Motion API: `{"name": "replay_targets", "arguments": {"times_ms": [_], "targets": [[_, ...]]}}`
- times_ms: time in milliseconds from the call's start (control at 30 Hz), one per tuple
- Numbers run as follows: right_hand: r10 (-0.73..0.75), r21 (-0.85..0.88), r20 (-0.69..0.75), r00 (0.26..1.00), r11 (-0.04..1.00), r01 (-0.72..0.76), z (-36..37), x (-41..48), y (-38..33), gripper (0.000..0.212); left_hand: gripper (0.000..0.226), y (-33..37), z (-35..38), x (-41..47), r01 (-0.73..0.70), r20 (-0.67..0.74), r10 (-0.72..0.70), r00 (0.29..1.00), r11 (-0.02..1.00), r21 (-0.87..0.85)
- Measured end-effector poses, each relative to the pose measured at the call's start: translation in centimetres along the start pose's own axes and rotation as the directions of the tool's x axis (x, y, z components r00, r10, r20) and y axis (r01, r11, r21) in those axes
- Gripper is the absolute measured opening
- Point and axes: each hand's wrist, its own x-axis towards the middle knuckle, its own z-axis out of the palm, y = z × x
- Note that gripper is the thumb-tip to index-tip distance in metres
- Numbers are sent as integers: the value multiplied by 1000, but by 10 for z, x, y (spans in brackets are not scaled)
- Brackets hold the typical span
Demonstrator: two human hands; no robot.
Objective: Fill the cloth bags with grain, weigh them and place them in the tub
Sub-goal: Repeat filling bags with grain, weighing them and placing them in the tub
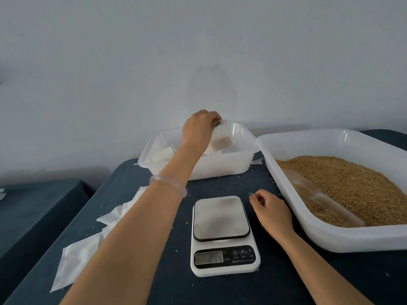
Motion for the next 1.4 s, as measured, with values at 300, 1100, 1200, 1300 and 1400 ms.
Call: {"name": "replay_targets", "arguments": {"times_ms": [300,1100,1200,1300,1400], "targets": [[4,4,13,1000,1000,-4,0,-1,2,33,14,7,71,-3,-24,267,-24,963,984,175],[0,15,12,1000,1000,0,0,-1,2,30,38,-133,-51,-177,511,323,-791,520,590,625],[-2,11,16,1000,1000,2,1,-1,2,30,48,-143,-66,-188,447,397,-781,482,609,655],[2,13,16,1000,1000,-3,0,-1,4,30,72,-139,-76,-196,418,467,-782,413,618,666],[-4,13,19,1000,1000,4,0,-1,4,31,84,-136,-83,-199,417,485,-762,428,643,642]]}}
